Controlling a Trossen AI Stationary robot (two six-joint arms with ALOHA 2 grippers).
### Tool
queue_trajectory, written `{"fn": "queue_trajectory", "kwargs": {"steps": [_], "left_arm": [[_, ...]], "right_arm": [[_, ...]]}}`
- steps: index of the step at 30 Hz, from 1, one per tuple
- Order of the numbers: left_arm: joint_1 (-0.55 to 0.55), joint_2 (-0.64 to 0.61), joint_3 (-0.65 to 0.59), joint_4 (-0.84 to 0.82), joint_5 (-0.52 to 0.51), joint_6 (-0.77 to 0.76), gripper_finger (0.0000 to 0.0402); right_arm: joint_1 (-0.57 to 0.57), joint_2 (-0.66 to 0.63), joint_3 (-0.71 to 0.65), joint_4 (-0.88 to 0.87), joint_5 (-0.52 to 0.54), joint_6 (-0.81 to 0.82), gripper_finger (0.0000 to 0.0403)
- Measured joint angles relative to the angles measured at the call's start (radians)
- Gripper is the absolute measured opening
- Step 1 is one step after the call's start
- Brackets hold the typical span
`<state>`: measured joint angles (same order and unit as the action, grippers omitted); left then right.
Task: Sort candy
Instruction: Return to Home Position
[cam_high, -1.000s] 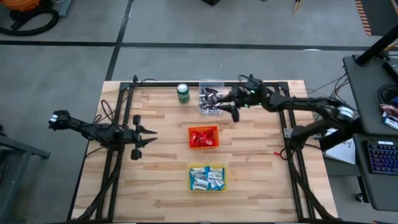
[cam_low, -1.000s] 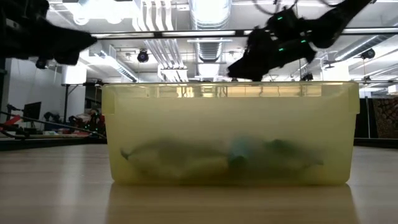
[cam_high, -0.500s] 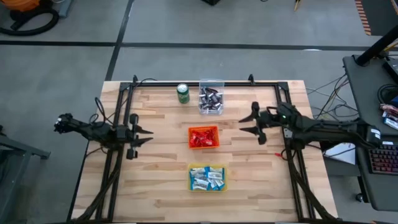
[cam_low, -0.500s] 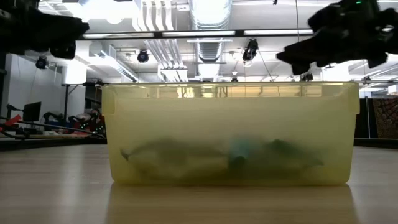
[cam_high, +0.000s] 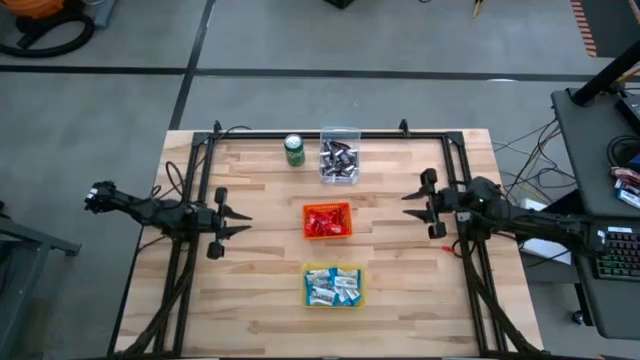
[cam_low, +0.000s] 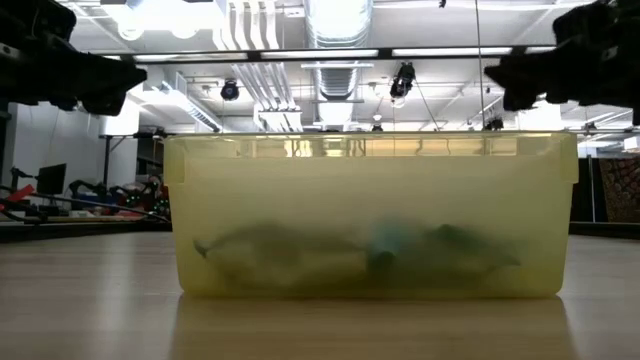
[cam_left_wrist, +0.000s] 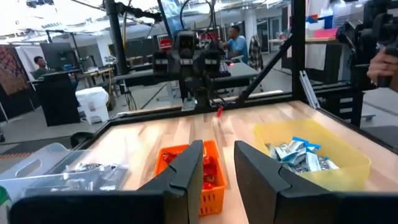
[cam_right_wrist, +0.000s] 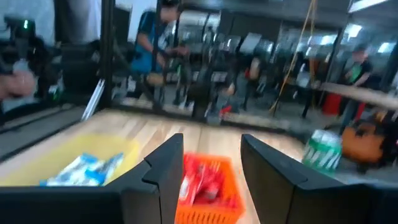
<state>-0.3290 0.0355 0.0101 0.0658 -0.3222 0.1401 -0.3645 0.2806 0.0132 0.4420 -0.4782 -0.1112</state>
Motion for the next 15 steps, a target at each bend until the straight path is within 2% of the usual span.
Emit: {"fn": "queue_trajectory", "kwargs": {"steps": [6, 15], "left_arm": [[0.000, 0.041, 0.000, 0.000, -0.001, -0.130, 0.0075], [0.000, 0.085, 0.000, 0.001, -0.002, -0.135, 0.0075]], "right_arm": [[0.000, -0.037, 0.000, -0.014, -0.001, 0.026, 0.0150], [0.000, -0.030, -0.001, -0.020, 0.000, 0.059, 0.0150]]}}
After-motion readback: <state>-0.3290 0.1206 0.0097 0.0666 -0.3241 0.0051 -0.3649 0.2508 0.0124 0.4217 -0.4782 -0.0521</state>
